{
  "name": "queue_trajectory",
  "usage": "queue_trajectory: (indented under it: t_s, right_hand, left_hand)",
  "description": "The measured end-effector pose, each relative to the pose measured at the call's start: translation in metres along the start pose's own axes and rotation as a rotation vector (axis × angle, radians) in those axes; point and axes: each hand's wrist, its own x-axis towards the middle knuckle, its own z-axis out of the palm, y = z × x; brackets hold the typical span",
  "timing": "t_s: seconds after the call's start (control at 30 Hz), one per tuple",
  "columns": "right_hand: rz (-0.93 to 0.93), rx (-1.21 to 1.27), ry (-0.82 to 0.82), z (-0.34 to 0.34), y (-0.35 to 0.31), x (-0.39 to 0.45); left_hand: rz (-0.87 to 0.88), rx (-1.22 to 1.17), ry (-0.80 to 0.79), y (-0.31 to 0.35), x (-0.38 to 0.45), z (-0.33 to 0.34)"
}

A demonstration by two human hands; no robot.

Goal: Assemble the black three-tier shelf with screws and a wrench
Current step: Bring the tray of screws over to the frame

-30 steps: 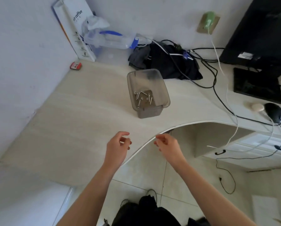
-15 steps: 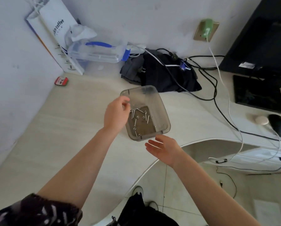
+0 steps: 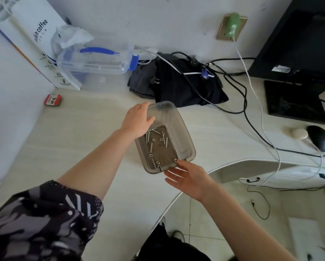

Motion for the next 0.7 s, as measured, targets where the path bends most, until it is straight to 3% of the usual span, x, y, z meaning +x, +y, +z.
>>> queue_trajectory:
  t_s: [0.33,0.7]
  right_hand:
    - [-0.057,-0.055,0.029,-0.007,0.001,-0.003]
    - [-0.191,-0.183,0.084,-0.035,0.012,-0.027]
  left_hand:
    - [-0.096,-0.055,0.022,-0.006,-0.004,0.005]
    - [-0.359,-0.355,0.070,-0.020,-0.053,0.014]
